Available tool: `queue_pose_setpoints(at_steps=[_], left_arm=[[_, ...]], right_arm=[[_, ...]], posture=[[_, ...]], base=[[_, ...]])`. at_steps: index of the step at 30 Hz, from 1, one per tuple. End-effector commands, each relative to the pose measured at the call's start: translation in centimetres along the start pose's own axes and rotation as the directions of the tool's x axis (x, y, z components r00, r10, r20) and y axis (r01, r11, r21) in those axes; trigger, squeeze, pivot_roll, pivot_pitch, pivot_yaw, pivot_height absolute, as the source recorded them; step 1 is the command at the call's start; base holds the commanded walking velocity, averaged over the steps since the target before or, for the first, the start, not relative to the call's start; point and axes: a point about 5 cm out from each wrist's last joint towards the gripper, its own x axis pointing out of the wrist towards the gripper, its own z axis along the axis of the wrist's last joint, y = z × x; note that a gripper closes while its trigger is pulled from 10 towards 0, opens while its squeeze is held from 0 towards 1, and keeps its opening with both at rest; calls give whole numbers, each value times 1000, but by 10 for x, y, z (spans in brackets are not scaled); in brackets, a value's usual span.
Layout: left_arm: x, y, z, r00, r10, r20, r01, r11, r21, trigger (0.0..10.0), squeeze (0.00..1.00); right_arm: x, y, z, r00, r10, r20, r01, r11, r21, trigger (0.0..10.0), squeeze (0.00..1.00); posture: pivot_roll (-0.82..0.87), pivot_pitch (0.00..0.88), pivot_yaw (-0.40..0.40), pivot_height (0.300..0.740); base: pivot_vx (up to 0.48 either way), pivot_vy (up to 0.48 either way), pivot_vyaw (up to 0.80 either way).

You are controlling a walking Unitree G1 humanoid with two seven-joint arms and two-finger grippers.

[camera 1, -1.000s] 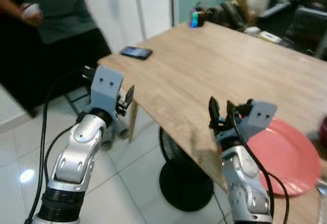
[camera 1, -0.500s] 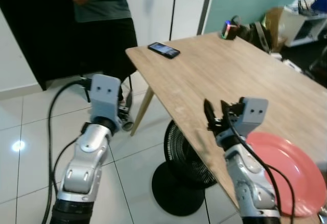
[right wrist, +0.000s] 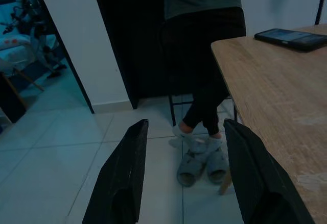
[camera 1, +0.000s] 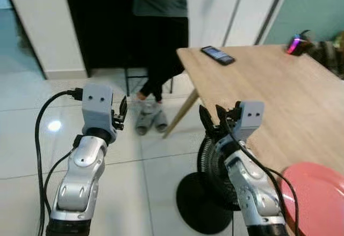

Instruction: Setting the table

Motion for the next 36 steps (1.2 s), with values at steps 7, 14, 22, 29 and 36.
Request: queue_pose_setpoints(at_steps=[7,14,22,29,36], left_arm=[[-1,-6,-5,999,-31,-23,30,999,-16,10000,0],[-3,-7,-3,998,-59,-16,58,996,-67,10000,0],[0,-9,2,997,-71,15,71,995,-65,10000,0],[3,-7,5,997,-58,42,59,998,-10,10000,0],[6,-7,6,997,-56,50,57,998,-10,10000,0]], right_arm=[[-6,1,-8,999,22,-36,-23,1000,-10,10000,0],[-7,5,-10,998,37,-42,-37,999,-10,10000,0],[-6,7,-12,998,45,-45,-46,999,-11,10000,0],[-6,16,-14,994,90,-58,-91,996,-11,10000,0],[-9,20,-15,994,99,-50,-100,995,-4,10000,0]], posture=[[42,0,-12,740],[45,0,-6,740],[47,0,1,740],[45,0,12,740],[37,0,27,740]], base=[[0,0,704],[0,0,700],[0,0,693],[81,0,464],[480,0,0]])
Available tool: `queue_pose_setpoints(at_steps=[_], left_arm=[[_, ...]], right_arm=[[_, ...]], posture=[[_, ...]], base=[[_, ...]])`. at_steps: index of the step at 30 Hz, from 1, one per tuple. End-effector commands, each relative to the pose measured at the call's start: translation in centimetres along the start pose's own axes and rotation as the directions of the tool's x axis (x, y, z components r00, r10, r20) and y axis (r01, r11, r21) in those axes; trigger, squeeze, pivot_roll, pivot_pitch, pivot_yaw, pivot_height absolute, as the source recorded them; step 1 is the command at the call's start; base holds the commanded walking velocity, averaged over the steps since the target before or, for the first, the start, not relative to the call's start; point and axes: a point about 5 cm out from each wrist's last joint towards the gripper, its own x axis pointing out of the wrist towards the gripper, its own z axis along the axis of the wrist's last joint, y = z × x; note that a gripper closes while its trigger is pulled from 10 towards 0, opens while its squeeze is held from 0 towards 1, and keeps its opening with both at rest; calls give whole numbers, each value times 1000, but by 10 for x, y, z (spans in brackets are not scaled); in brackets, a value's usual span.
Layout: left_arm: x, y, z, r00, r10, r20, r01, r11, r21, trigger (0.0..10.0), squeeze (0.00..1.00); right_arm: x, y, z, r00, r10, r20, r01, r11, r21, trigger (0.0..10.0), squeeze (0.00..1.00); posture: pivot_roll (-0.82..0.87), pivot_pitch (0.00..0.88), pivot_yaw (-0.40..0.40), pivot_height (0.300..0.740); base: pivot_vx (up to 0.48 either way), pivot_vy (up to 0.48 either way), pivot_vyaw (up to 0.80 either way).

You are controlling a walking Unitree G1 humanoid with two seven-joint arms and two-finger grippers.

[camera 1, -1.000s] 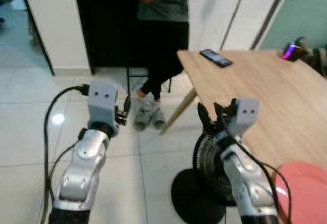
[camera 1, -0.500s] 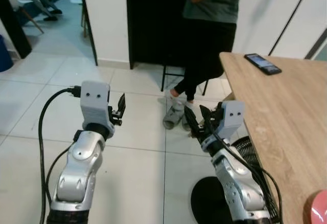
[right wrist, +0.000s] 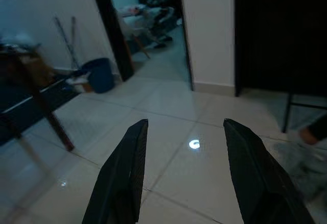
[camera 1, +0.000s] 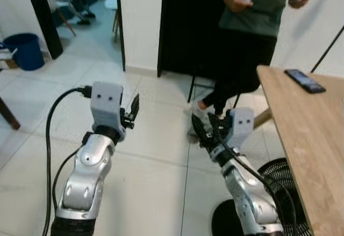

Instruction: Setting the table

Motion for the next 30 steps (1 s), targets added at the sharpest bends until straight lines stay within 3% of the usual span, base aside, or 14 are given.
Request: queue_pose_setpoints(at_steps=[1,22,30], left_arm=[[1,-5,-2,1000,-15,-3,15,1000,6,10000,0],[3,-7,-2,1000,-30,1,30,999,13,10000,0],[4,-6,-2,1000,-27,-1,27,1000,14,10000,0]], right_arm=[[-5,-7,-3,999,-31,-13,30,999,-17,10000,0],[-6,-10,-4,998,-53,-21,51,997,-61,10000,0],[-7,-4,-6,999,-2,-37,0,998,-67,10000,0]], posture=[[36,0,27,740],[30,0,36,740],[27,0,40,740]], base=[[480,0,0],[480,0,713],[480,0,781]])
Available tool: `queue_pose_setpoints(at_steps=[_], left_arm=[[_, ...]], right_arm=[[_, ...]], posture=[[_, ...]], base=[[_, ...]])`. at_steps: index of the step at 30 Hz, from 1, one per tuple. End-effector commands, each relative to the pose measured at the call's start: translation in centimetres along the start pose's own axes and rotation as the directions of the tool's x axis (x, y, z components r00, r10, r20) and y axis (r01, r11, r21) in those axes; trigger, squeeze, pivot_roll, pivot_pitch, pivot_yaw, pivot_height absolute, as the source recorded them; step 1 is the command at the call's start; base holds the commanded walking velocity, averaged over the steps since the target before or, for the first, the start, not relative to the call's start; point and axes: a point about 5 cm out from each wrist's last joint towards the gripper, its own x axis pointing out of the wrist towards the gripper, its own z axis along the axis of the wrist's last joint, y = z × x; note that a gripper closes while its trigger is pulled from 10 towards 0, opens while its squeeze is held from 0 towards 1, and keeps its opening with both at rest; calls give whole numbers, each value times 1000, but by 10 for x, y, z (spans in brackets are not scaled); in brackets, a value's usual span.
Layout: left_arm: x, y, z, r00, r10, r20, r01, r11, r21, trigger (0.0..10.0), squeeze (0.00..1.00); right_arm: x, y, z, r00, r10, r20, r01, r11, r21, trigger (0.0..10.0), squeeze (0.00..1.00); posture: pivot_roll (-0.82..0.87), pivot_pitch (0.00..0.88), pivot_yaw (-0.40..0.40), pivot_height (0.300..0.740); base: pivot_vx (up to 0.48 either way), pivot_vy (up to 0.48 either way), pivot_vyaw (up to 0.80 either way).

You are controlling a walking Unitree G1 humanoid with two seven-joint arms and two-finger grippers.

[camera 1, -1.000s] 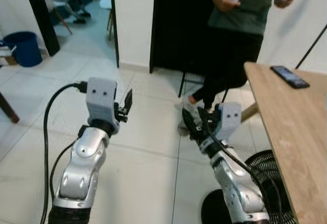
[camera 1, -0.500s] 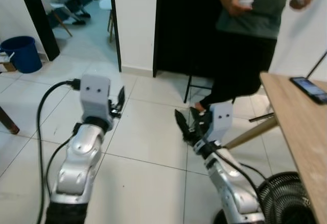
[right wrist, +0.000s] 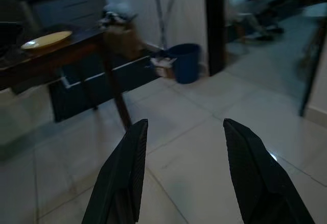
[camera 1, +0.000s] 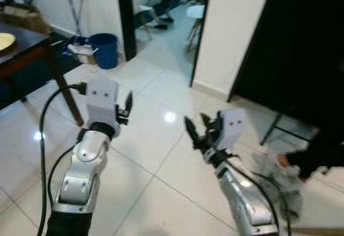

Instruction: Setting the table

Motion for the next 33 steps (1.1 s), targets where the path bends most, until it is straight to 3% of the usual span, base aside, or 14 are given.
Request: queue_pose_setpoints(at_steps=[1,11,33], left_arm=[[0,-5,-3,1000,-16,-12,16,1000,3,10000,0],[0,-4,-3,1000,-11,-13,11,1000,6,10000,0],[3,-7,-3,999,-32,-12,33,999,7,10000,0]], right_arm=[[-4,-4,-2,1000,-4,-15,4,1000,-6,10000,0],[-5,6,-2,997,77,-21,-77,997,-2,10000,0],[-7,-2,2,999,52,-14,-52,999,14,10000,0]], posture=[[26,0,40,740],[25,0,39,740],[8,0,56,740]], base=[[480,0,781],[480,0,781],[480,0,781]])
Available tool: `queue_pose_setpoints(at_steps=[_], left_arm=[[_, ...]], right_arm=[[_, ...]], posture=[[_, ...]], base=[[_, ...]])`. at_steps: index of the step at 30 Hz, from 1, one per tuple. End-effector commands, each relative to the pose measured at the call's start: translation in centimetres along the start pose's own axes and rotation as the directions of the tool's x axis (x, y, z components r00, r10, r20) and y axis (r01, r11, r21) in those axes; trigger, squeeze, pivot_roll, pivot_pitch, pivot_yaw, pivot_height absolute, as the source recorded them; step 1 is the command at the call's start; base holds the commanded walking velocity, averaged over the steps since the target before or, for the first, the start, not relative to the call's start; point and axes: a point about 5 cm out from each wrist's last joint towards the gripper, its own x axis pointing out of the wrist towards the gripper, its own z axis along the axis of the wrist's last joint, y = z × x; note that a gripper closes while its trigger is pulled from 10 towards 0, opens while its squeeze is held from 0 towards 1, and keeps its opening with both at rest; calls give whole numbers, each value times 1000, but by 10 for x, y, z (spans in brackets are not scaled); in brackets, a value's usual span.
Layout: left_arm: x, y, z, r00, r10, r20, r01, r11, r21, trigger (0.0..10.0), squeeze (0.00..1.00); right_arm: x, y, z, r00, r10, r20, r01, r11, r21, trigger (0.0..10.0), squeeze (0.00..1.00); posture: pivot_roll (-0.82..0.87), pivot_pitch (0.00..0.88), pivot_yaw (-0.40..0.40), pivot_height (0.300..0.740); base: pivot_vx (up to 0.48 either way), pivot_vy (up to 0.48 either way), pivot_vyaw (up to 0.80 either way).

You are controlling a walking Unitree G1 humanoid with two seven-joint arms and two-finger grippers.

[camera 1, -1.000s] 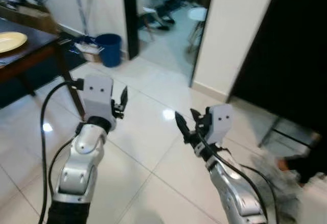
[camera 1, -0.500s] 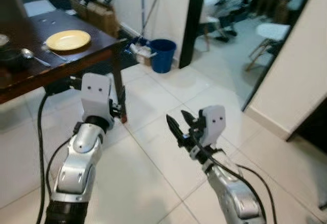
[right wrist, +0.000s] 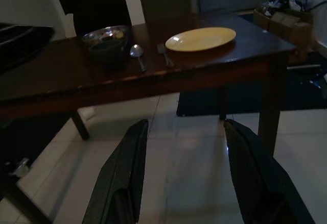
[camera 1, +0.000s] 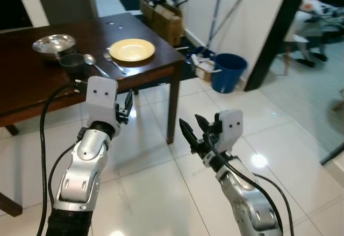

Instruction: Setting the table

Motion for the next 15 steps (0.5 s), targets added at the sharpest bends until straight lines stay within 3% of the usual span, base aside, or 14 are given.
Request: queue_pose_setpoints(at_steps=[1,15], left_arm=[[0,-4,-2,1000,-18,-9,18,1000,8,10000,0],[0,-6,0,999,-39,9,39,998,42,10000,0]], right_arm=[[-2,-2,-3,1000,-3,-14,3,1000,11,10000,0],[-9,11,1,984,169,-49,-170,985,-9,10000,0]], posture=[[8,0,56,740],[2,0,67,740]], base=[[480,0,781],[480,0,776]])
